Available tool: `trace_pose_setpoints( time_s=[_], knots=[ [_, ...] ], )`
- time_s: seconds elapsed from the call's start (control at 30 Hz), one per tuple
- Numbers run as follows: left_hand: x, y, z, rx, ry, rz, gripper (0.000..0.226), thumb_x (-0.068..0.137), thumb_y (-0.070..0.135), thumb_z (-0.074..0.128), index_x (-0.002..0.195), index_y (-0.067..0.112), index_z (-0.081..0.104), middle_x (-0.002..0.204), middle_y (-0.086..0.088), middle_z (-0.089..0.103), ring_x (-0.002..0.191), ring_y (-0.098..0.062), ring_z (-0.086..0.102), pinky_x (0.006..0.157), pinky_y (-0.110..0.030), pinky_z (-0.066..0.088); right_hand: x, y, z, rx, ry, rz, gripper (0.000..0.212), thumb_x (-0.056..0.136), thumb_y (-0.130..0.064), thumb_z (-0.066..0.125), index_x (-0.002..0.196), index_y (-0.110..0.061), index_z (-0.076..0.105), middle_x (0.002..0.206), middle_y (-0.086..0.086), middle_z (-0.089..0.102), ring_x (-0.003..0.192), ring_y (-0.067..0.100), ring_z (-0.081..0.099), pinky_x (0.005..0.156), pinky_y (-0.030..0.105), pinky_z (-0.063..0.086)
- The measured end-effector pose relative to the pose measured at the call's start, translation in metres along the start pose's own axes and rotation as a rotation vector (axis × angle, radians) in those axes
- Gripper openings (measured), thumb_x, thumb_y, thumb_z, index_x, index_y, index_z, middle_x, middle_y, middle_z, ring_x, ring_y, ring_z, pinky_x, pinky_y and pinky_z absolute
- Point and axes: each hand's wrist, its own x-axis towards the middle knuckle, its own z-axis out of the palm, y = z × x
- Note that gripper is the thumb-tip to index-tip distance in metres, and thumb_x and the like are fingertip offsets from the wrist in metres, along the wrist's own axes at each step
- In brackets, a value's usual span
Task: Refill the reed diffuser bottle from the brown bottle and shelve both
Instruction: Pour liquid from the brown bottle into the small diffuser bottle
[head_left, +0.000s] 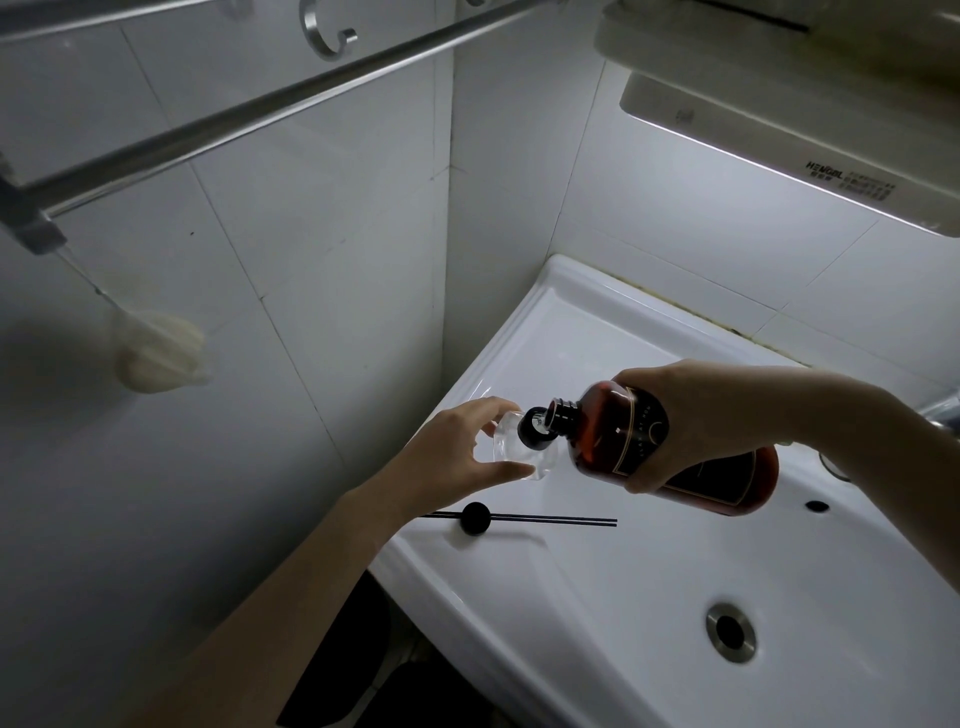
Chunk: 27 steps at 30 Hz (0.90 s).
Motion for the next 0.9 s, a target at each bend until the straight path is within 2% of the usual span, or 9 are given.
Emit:
trace_pose_setpoints(
  time_s=[0.17, 0.3, 0.5, 0.67, 0.9],
  knots=[
    [0.0008, -0.0013, 0.0001, 0.002, -0.002, -0.001, 0.047, 0.071, 0.039, 0.071, 0.112, 0.023, 0.054, 0.098, 0.014, 0.06, 0.087, 0.002, 0.051, 0.072, 0.0, 0.036, 0.0014, 0.0004, -0.0002, -0.001, -0.008, 0.002, 0.051, 0.053, -0.056, 0.073, 0.095, -0.037, 0.049, 0.085, -0.013, 0.061, 0.076, 0.003, 0.059, 0.054, 0.014, 0.041],
    [0.0012, -0.0027, 0.0002, 0.004, -0.001, -0.007, 0.049, 0.071, 0.041, 0.071, 0.113, 0.025, 0.053, 0.094, 0.022, 0.056, 0.089, 0.007, 0.051, 0.073, -0.001, 0.036, 0.0027, 0.0011, -0.0001, -0.005, -0.011, -0.001, 0.051, 0.054, -0.056, 0.073, 0.095, -0.038, 0.048, 0.084, -0.014, 0.061, 0.075, 0.002, 0.059, 0.053, 0.013, 0.04],
    [0.0018, -0.0051, 0.0002, -0.003, 0.003, -0.013, 0.049, 0.07, 0.042, 0.071, 0.113, 0.026, 0.053, 0.092, 0.025, 0.054, 0.092, 0.007, 0.049, 0.073, 0.0, 0.036, 0.0049, 0.0026, 0.0002, 0.007, -0.011, 0.009, 0.052, 0.051, -0.058, 0.073, 0.093, -0.037, 0.049, 0.085, -0.014, 0.061, 0.076, 0.003, 0.059, 0.055, 0.016, 0.041],
    [0.0029, -0.0051, -0.0006, -0.008, 0.001, -0.015, 0.048, 0.07, 0.044, 0.07, 0.112, 0.028, 0.053, 0.093, 0.024, 0.056, 0.092, 0.006, 0.05, 0.072, 0.0, 0.036, 0.006, 0.0036, 0.0017, 0.034, -0.009, 0.005, 0.06, 0.049, -0.059, 0.071, 0.099, -0.035, 0.049, 0.089, -0.011, 0.062, 0.08, 0.007, 0.06, 0.064, 0.022, 0.051],
    [0.0043, -0.0064, -0.0011, -0.018, 0.005, -0.015, 0.046, 0.071, 0.042, 0.07, 0.111, 0.028, 0.053, 0.091, 0.026, 0.055, 0.092, 0.007, 0.05, 0.073, -0.001, 0.037, 0.0077, 0.0059, 0.0052, 0.056, 0.004, -0.011, 0.062, 0.05, -0.06, 0.07, 0.101, -0.032, 0.048, 0.092, -0.01, 0.062, 0.084, 0.013, 0.062, 0.072, 0.03, 0.055]
  ],
)
